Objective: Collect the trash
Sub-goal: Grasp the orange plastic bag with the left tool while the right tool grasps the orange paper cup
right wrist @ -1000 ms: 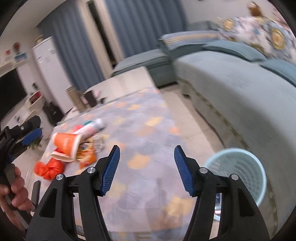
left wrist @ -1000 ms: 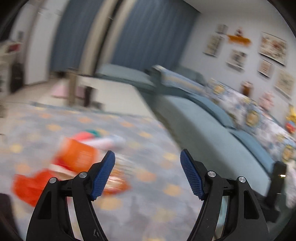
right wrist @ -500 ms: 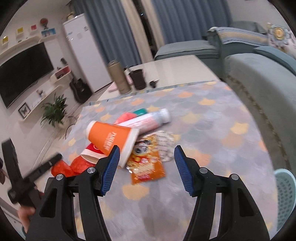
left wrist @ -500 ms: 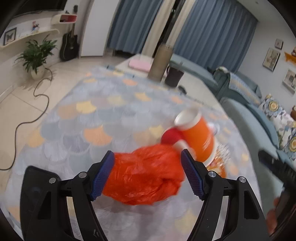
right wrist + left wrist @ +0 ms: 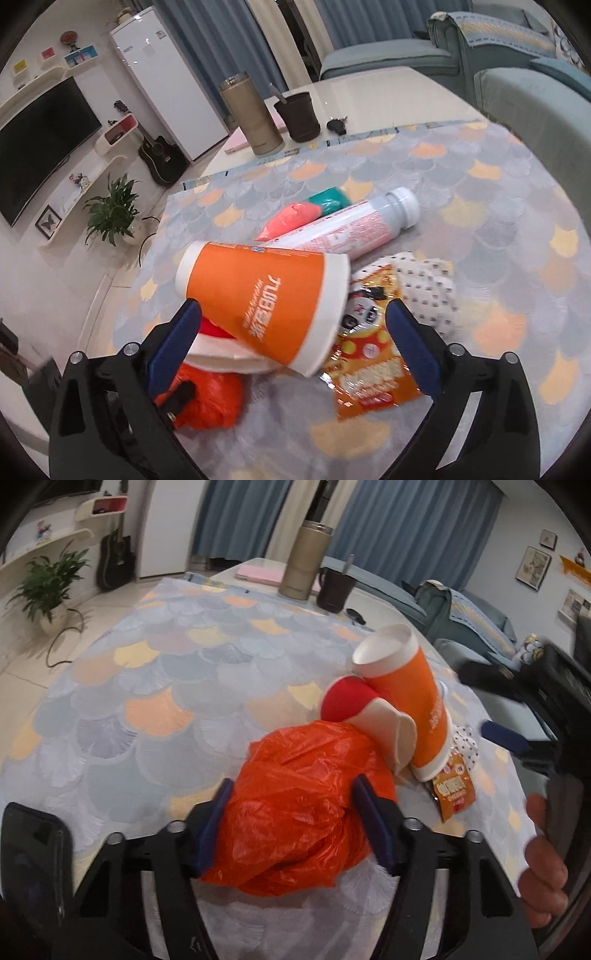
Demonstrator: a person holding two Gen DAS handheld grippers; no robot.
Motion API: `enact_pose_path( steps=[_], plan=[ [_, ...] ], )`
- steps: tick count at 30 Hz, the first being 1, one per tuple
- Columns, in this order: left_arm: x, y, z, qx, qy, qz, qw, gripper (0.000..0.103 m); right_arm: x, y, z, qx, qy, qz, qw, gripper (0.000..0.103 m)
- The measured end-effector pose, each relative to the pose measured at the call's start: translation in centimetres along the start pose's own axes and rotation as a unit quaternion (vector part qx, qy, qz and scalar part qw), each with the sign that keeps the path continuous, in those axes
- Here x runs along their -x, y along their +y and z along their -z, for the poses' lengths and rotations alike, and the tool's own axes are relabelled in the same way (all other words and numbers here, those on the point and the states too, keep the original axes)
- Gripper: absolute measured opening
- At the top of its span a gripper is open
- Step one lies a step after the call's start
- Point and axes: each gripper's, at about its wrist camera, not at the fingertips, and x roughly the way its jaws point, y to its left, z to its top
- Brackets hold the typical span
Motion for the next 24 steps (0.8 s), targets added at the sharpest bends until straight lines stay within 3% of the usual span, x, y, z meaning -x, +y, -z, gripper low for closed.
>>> enact_pose_path(
  steps=[5, 8, 14, 24],
  plan=[
    [0.5, -1.4, 0.6, -0.034, -0.013, 0.002, 0.9993, 0.041, -0.8, 1.6, -0.8, 0.006, 0.003, -0.001, 1.0, 0.095],
    [0.6, -1.5, 0.7, -0.035, -0.017, 0.007, 0.9992, 0.039, -0.8, 3.7, -0.8, 0.054, -0.012, 0.03, 0.998, 0.095],
    [0.8, -1.3, 0.8, -0.03, -0.019, 0.016, 0.9992, 0.038, -3.0, 7.2, 0.5, 0.135, -0.001, 0.089, 0.987, 0.095],
    [0.8, -1.8, 0.8, -0.043, -0.015, 0.021, 0.9987, 0.038, -5.0, 5.0, -1.2, 0.123, 0.014, 0.109, 0.986, 0.087]
  ],
)
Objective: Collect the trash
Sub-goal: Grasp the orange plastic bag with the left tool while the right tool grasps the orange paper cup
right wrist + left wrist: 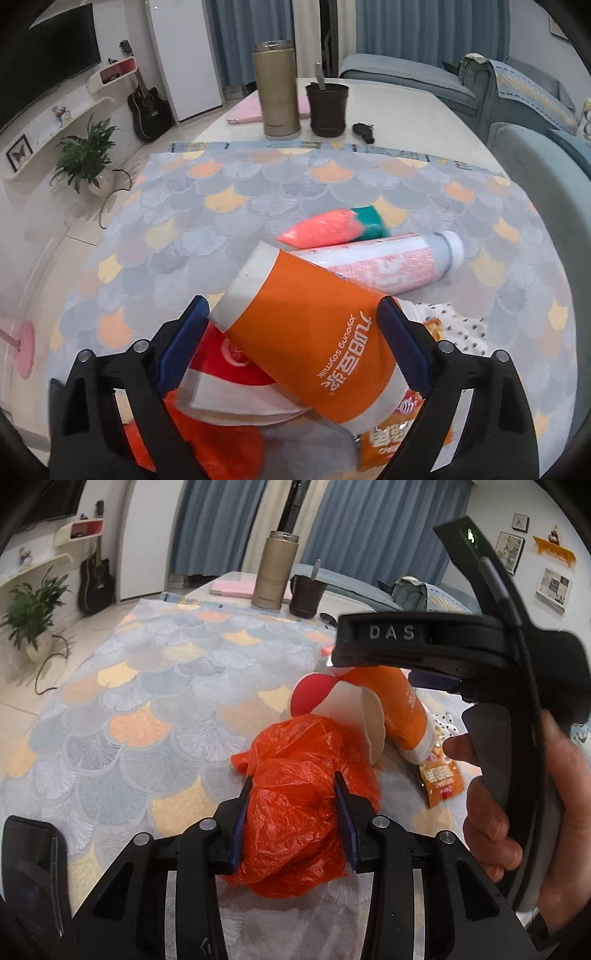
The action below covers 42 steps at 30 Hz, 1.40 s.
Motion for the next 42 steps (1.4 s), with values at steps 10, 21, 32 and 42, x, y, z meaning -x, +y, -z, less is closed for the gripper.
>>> enact_pose_path(
  steps=[10, 21, 32, 42],
  plan=[
    [-0.7, -0.7, 0.2, -0.02, 0.03, 0.015, 0.9992, 0.046, 1.5, -3.5, 0.5, -0.007, 0.016, 0.012, 1.0, 0.087],
    [-1.1, -0.6, 0.5, -0.017, 0.039, 0.02, 0.9989, 0.052, 6.4, -8.5, 3.7, 0.033, -0.001, -0.039, 0.999, 0.087],
    [-1.7, -0.5, 0.4, -0.009, 0.052, 0.026, 0.9983, 0.05, 1.3, -12.0, 3.6, -0.096, 0.052, -0.111, 0.988, 0.088],
    [-1.3, -1.4, 0.6, -0.027, 0.04, 0.022, 0.9986, 0.041, -1.6, -7.5, 2.9, -0.123, 0.111, -0.064, 0.984, 0.095]
  ],
)
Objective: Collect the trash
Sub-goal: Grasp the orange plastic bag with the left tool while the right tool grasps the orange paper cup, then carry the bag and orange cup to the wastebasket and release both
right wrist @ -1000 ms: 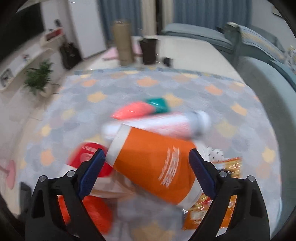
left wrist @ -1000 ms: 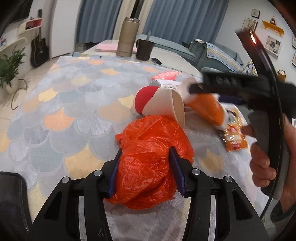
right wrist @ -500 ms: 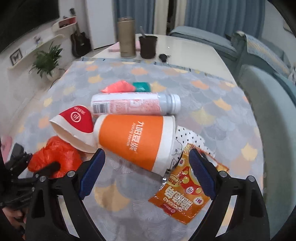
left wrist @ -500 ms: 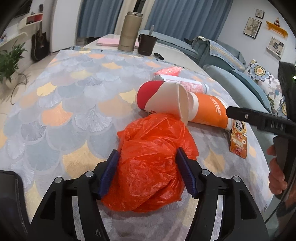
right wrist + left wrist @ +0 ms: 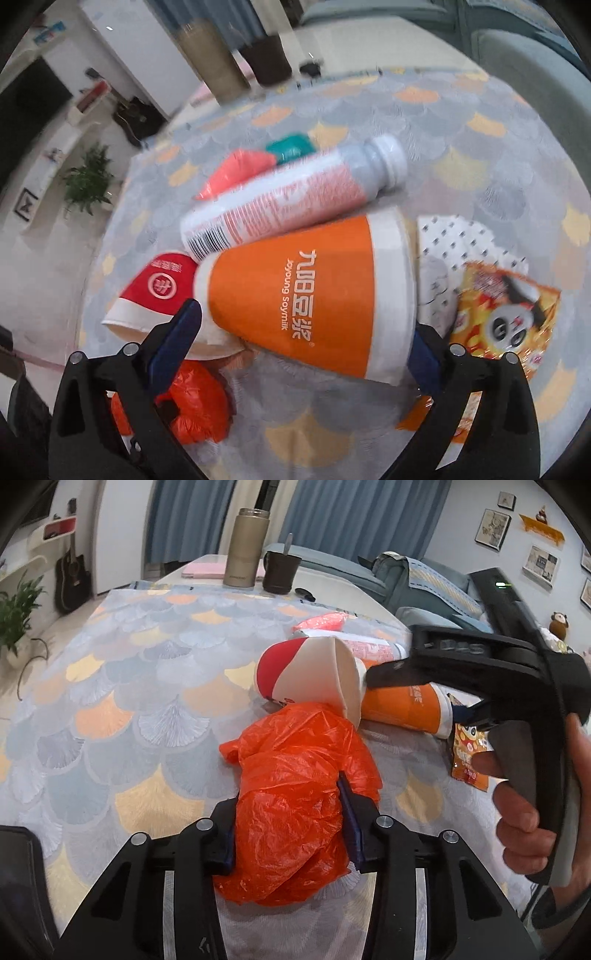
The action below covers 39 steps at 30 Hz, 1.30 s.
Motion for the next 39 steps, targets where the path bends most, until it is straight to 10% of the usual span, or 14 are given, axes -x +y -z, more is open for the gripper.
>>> enact_pose_path(
  steps=[6, 11, 14, 29, 39],
  plan=[
    [0.2, 0.0, 0.0, 0.0, -0.004, 0.004, 1.0, 0.037, -1.1, 1.4, 0.0, 0.012, -0.004, 0.012, 1.0, 0.093],
    [0.7, 0.3, 0.1, 0.017, -0.013, 0.029, 0.9993, 0.032, 0.1, 2.1, 0.4, 0.047, -0.021, -0.004, 0.999, 0.027],
    [1.3, 0.5, -0.1, 0.039, -0.022, 0.074, 0.9963, 0.03, 1.7, 2.1, 0.6, 0.058, -0.043, -0.007, 0.997, 0.008],
    [8.3, -5.8, -3.5, -0.01, -0.096, 0.156, 0.983, 0.03, 18.1, -2.0, 4.5, 0.087, -0.201, 0.019, 0.976, 0.002],
    [10.9, -22.1, -5.6, -0.131, -0.111, 0.188, 0.967, 0.03, 30.5, -13.8, 9.4, -0.008, -0.276, 0.073, 0.958, 0.002]
  ],
)
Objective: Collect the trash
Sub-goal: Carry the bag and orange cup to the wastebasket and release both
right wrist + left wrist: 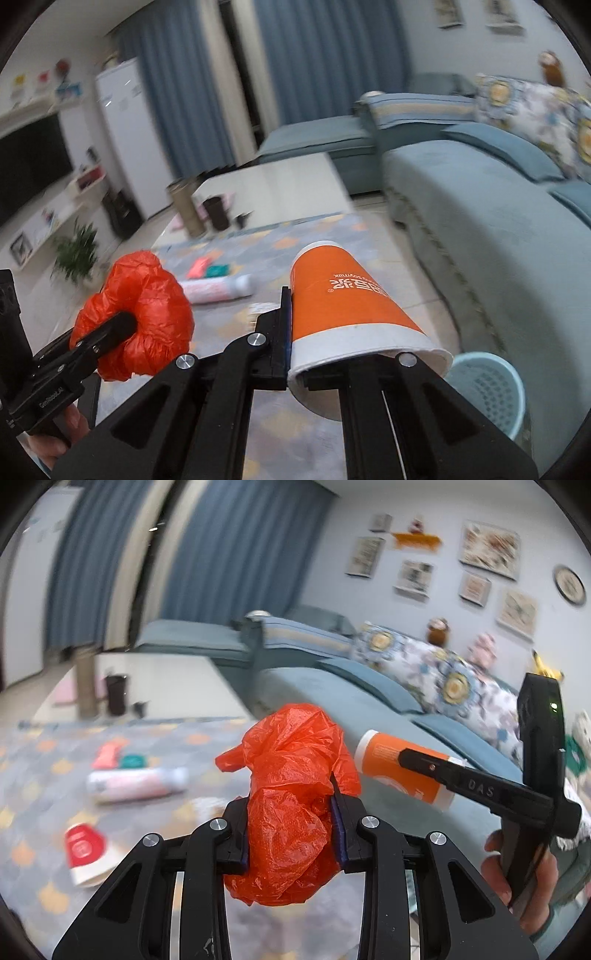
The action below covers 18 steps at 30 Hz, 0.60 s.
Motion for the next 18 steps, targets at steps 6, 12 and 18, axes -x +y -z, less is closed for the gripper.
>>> enact_pose_path(
  steps=[6, 12, 18],
  plan=[
    [-5.7, -9.0, -0.1, -0.067, 0.045, 0.033, 0.9962, 0.03, 2.8, -8.8, 2.0, -0.062, 0.006, 0.053, 0.997, 0.002],
    [-12.8, -13.1, 3.4, -0.065, 0.121, 0.082, 0.9871, 0.03, 2.5, -16.5, 6.6, -0.125, 0.044, 0.085, 0.988, 0.002],
    [-17.7, -15.7, 9.0, -0.099, 0.179, 0.088, 0.9749, 0.03, 0.2, -22.2, 12.7, -0.181, 0.102, 0.125, 0.97, 0.003]
  ],
)
